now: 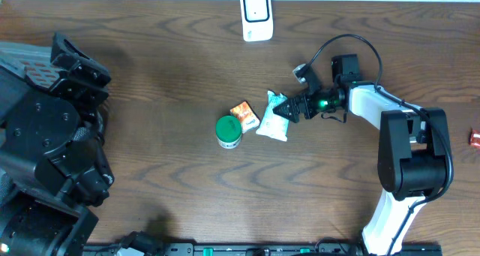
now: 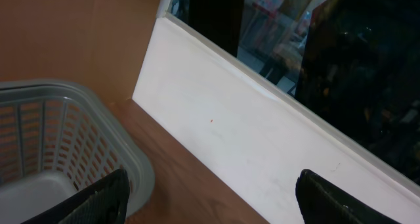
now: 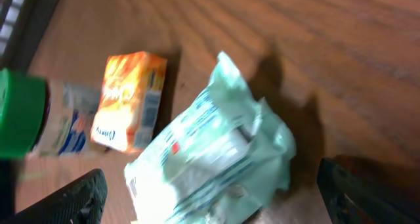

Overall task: Scan the item barcode
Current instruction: 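Regrasp the wipe pack at its end with the right gripper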

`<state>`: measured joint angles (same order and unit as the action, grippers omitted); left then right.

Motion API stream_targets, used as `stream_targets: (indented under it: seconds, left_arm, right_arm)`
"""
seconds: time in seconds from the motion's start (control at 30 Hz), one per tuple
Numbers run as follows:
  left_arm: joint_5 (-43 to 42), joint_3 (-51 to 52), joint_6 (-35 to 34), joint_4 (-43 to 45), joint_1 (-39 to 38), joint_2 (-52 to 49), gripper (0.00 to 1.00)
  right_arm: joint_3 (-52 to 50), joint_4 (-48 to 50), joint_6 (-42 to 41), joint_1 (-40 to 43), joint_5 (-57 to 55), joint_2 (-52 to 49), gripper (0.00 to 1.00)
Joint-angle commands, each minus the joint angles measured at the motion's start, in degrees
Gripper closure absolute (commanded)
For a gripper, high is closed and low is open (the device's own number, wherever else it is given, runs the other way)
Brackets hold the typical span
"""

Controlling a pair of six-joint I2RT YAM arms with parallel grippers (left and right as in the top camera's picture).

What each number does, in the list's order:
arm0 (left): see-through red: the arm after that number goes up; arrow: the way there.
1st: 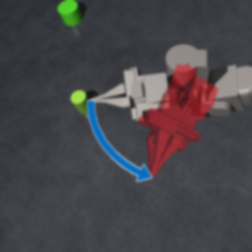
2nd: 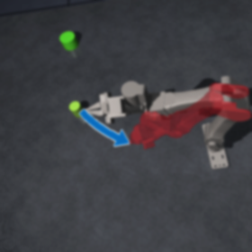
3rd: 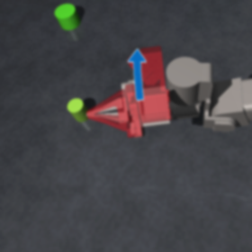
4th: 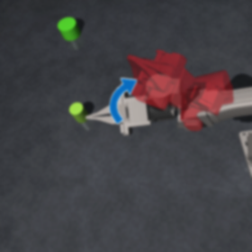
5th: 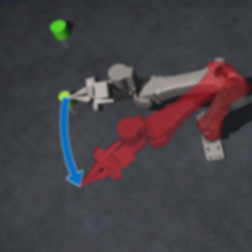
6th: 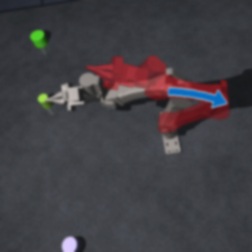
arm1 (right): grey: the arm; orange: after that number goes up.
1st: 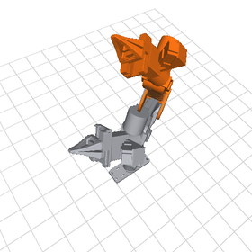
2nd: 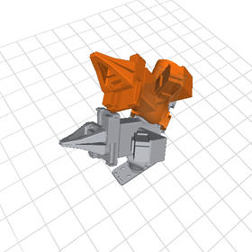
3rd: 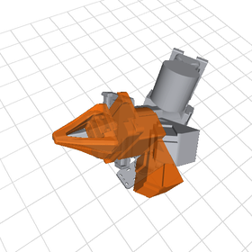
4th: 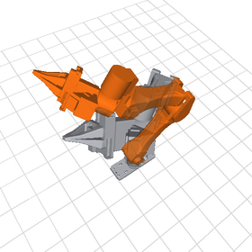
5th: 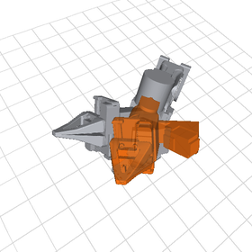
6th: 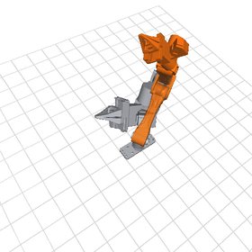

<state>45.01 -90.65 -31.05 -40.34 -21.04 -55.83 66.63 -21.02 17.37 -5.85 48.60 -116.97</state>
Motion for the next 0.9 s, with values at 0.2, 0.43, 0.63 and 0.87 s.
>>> stream_targets:
  seconds: [0.2,0.43,0.63,0.87]
  left_arm:
    - [0.9,-0.2,0.81,0.07,0.24,0.11,0.19]
    - [0.87,-0.2,0.81,0.07,0.24,0.11,0.18]
    - [0.9,-0.22,0.81,0.07,0.24,0.11,0.18]
    - [0.9,-0.2,0.81,0.04,0.24,0.11,0.19]
  right_arm:
    - [-2.71,-3.19,4.11,-1.6,-9.05,-4.87,0.66]
    - [-1.7,0.63,-4.44,-3.63,-7.98,-4.74,0.99]
    - [1.07,-4.2,-16.52,-2.97,-7.98,-0.76,0.99]
    - [1.09,-6.14,-29.81,-2.71,-5.33,11.04,0.99]
